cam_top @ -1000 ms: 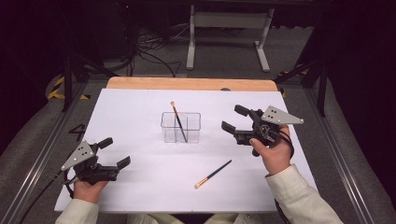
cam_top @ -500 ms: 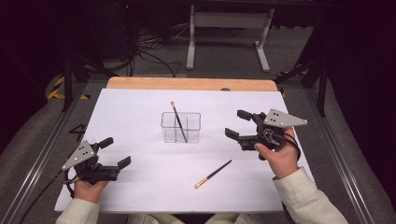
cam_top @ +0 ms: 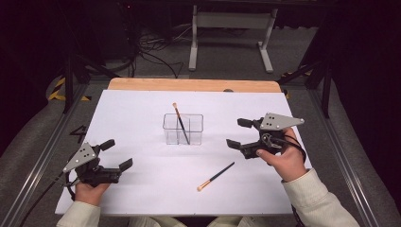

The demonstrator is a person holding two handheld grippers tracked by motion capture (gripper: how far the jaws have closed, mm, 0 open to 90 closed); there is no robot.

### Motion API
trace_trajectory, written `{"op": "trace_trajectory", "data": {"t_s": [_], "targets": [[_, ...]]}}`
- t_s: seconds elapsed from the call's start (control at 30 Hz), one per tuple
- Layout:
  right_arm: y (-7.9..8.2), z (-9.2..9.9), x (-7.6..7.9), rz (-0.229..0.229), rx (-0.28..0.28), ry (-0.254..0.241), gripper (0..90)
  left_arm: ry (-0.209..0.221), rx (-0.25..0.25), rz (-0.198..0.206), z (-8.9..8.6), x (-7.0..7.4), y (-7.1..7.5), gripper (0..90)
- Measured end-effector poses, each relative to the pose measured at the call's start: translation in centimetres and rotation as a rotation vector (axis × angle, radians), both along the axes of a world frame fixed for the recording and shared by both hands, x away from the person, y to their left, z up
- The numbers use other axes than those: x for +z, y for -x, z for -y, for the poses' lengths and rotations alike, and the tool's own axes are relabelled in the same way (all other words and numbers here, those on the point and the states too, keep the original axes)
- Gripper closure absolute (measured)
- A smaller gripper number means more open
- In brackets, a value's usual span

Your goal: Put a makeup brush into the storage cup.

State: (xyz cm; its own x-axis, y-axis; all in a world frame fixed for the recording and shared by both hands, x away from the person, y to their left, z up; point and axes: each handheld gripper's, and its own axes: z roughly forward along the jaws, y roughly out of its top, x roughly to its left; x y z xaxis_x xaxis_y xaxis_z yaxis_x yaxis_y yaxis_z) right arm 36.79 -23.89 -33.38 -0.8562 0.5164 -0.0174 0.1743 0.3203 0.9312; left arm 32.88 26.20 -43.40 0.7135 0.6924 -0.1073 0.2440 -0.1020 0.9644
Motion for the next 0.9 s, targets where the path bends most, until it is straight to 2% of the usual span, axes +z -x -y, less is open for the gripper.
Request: {"op": "trace_trajectory", "data": {"t_s": [0.37,0.73,0.9], "targets": [[-0.1,-0.4,-0.1,-0.045,0.047,0.135,16.1,-0.004,-0.002,-0.004,0.1,0.0,0.0,0.2],[-0.3,-0.9,0.1,-0.059,0.067,0.225,12.4,0.000,0.002,-0.006,0.0,-0.1,0.0,0.2],[-0.5,-1.3,0.2,-0.068,0.088,0.282,11.5,0.004,0.007,-0.005,-0.1,0.0,0.2,0.2]]}}
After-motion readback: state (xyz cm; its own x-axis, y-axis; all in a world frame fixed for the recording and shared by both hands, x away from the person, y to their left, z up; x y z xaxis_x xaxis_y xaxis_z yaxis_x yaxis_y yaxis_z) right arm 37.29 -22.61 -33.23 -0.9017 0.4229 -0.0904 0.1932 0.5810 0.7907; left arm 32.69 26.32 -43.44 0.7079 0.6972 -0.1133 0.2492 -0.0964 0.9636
